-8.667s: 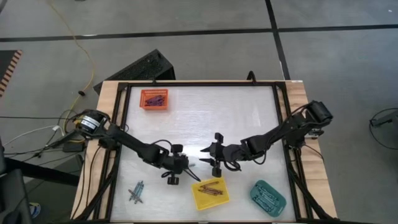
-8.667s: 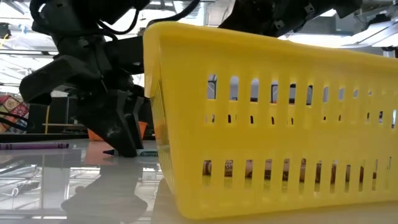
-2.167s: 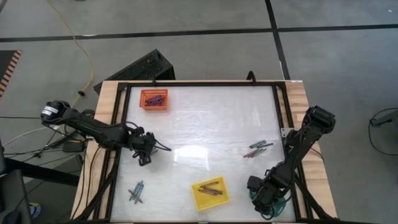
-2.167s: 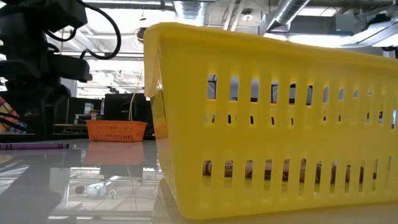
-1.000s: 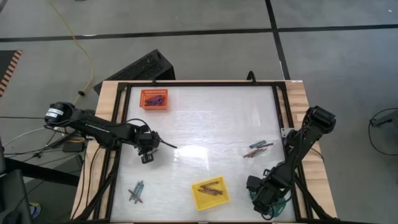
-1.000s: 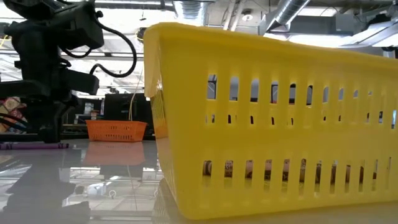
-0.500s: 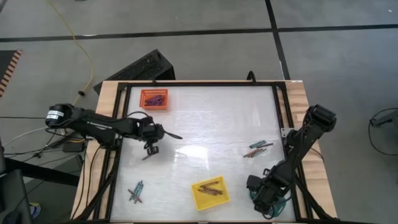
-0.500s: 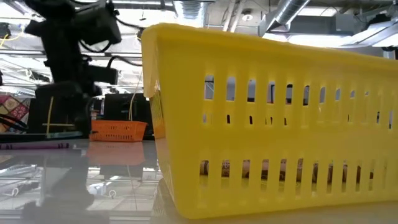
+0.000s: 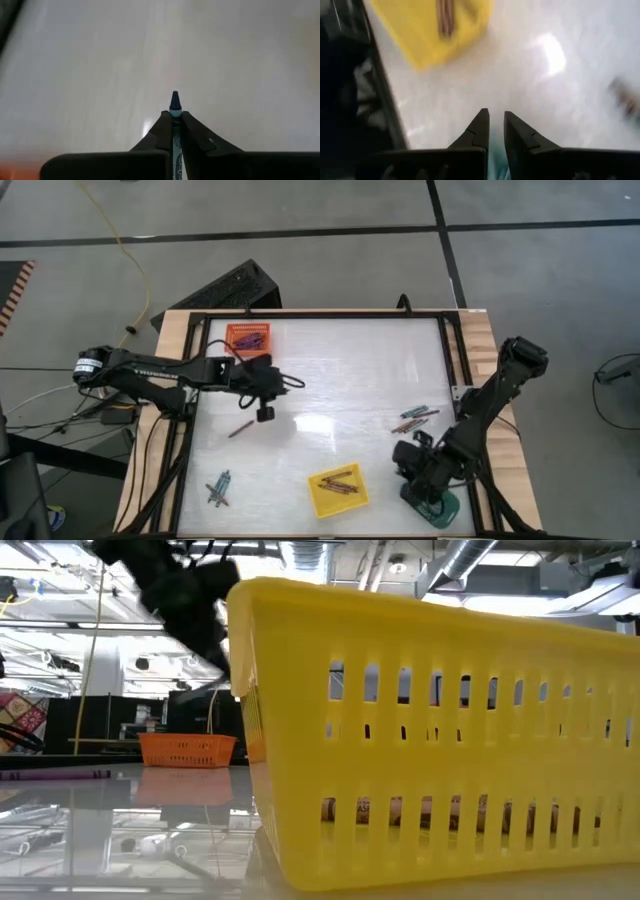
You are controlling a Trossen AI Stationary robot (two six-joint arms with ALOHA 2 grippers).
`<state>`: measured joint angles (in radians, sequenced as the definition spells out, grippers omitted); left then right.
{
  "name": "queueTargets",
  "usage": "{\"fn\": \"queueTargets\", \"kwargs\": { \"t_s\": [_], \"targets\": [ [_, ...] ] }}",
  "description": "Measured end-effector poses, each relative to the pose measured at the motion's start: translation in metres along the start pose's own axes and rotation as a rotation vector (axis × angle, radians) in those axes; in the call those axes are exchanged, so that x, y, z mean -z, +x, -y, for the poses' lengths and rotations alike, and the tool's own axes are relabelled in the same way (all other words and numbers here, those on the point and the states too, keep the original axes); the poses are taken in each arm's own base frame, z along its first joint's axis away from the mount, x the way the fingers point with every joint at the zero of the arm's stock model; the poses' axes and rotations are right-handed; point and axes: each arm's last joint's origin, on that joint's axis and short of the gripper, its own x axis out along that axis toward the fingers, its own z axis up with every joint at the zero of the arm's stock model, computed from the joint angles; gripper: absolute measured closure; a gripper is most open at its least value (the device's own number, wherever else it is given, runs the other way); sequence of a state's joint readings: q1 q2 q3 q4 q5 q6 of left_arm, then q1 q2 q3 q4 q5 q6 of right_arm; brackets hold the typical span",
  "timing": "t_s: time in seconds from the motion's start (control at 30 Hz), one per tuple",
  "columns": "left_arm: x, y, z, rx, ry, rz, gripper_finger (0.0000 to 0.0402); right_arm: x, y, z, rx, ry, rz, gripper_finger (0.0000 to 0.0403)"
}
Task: Sort crayons
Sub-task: Put the blue crayon into the green bin
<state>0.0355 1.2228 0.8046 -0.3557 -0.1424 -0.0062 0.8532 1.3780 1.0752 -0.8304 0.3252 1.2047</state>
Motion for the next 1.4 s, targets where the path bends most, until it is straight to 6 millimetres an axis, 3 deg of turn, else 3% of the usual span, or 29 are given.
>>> {"fn": "queueTargets", "kwargs": {
  "t_s": [0.17,0.33,0.5,0.67,0.9,1.17,1.4],
  "targets": [
    [-0.029,-0.007,0.002,0.096,0.018,0.254,0.0401,-0.03,-0.002,0.002,0.052,-0.154,0.302,0.034],
    [-0.051,-0.016,0.006,0.184,0.035,0.504,0.0401,-0.067,0.0,0.003,0.169,-0.273,0.575,0.028],
    [-0.067,-0.029,0.015,0.276,0.09,0.724,0.0401,-0.101,-0.002,0.008,0.227,-0.332,0.723,0.0228],
    [-0.075,-0.04,0.027,0.373,0.144,0.861,0.0401,-0.126,-0.009,0.01,0.253,-0.381,0.843,0.0226],
    [-0.076,-0.044,0.039,0.403,0.212,0.908,0.0401,-0.146,-0.023,0.003,0.105,-0.512,1.002,0.0249],
    [-0.078,-0.048,0.044,0.412,0.227,0.953,0.0401,-0.16,-0.026,0.008,-0.031,-0.538,1.042,0.0254],
    [-0.081,-0.037,0.048,0.439,0.228,0.987,0.0401,-0.166,-0.028,0.011,-0.094,-0.546,1.074,0.0254]
  ]
}}
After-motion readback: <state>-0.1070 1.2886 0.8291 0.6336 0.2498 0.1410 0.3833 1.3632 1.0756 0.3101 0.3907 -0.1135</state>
